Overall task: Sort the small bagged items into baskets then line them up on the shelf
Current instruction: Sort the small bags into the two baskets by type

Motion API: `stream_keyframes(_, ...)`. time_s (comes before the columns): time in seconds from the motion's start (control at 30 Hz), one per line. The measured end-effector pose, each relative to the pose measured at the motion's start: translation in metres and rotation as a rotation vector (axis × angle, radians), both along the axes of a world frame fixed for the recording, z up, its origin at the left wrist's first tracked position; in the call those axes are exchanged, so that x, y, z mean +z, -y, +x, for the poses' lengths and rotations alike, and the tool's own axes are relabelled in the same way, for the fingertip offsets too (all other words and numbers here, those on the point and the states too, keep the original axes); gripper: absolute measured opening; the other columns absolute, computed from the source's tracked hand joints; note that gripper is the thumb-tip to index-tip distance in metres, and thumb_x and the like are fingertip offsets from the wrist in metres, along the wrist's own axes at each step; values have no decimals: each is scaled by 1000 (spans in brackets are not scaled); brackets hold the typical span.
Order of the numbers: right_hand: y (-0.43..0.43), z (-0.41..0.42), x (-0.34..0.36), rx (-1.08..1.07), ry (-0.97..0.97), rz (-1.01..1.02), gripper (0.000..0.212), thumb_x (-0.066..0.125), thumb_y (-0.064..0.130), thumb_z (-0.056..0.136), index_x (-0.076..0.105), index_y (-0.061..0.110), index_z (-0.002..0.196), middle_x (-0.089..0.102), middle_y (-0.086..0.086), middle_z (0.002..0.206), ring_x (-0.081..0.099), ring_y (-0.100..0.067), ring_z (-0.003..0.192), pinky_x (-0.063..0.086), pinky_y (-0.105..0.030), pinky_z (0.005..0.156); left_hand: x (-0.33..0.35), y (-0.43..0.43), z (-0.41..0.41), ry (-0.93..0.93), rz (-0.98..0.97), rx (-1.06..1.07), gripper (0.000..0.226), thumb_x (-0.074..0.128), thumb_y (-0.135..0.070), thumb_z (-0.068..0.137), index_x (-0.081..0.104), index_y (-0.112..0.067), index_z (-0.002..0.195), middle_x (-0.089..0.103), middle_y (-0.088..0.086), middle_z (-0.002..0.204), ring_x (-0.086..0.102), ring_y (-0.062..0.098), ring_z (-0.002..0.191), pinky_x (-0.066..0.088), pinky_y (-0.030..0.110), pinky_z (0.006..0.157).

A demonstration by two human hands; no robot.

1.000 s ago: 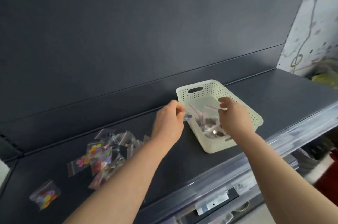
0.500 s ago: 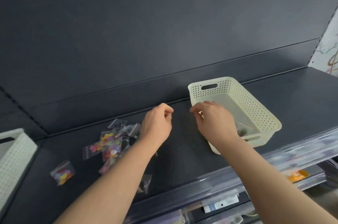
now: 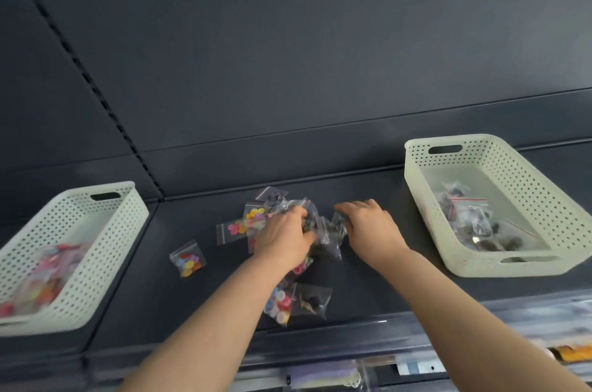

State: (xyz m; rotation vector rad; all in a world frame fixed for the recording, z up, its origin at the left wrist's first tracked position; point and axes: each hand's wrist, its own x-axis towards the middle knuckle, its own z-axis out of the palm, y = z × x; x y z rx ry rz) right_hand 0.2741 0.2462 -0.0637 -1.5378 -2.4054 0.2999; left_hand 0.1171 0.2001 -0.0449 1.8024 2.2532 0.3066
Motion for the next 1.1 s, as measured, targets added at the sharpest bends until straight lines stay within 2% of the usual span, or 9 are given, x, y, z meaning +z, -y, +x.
stream_keyframes(0.1,3,-6,-1,26,47,-47,55,43,6,92,37,25,143,48,5,141,38,-22,129,39,-37,94,-7,-1,6,5,-39,-3,58,71,-39,85,43,-23,133,66,-2,114,62,20,102,51,36,76)
stream_keyframes(0.17,5,-7,-2,28,69,-76,57,42,7,92,34,26,145,46,5,142,36,-22,130,38,-38,96,-5,2,3,58,14,8,42,69,-30,88,52,-24,126,68,-5,110,63,17,99,51,32,76)
stream_keyframes(0.23,6,-7,-3,6,91,-82,51,47,17,94,36,26,143,49,3,138,39,-23,127,38,-38,95,3,3,-6,73,114,29,13,63,-25,92,64,-28,105,68,-9,105,62,13,94,49,29,72)
stream_keyframes(0.37,13,-11,-1,-89,110,-84,29,55,39,91,59,27,117,57,1,116,52,-22,111,40,-34,86,23,1,-24,65,253,79,13,52,-21,97,60,-24,89,61,-9,92,59,18,87,49,34,72)
stream_keyframes(0.53,15,-3,30,-227,-63,155,22,52,39,93,61,23,104,59,1,103,58,-23,99,38,-30,69,28,-5,-18,194,300,60,13,49,-21,97,58,-22,88,60,-10,80,57,18,80,50,36,67)
stream_keyframes(0.63,10,25,55,-357,-169,249,20,50,34,94,61,21,105,58,0,100,58,-25,94,34,-30,62,32,-11,5,298,338,-19,10,53,-19,95,61,-20,88,60,-9,77,56,17,78,48,35,68)
stream_keyframes(0.77,1,82,60,-486,-204,223,22,51,29,93,63,26,112,59,2,104,60,-25,93,45,-32,66,40,-21,50,379,321,-143,12,54,-17,92,59,-20,82,62,-10,79,57,14,76,46,31,66)
stream_keyframes(0.9,-6,136,50,-657,-132,149,25,52,28,94,62,24,116,60,1,110,59,-22,93,43,-29,65,47,-33,99,444,285,-240,10,56,-18,91,60,-19,82,64,-13,82,60,12,79,47,29,66)
stream_keyframes(1.1,-11,168,43,-655,-228,57,37,52,19,94,53,21,131,52,-2,128,63,-22,89,51,-34,70,49,-61,158,496,291,-290,12,57,-19,94,60,-8,90,66,-11,95,64,15,86,55,38,77)
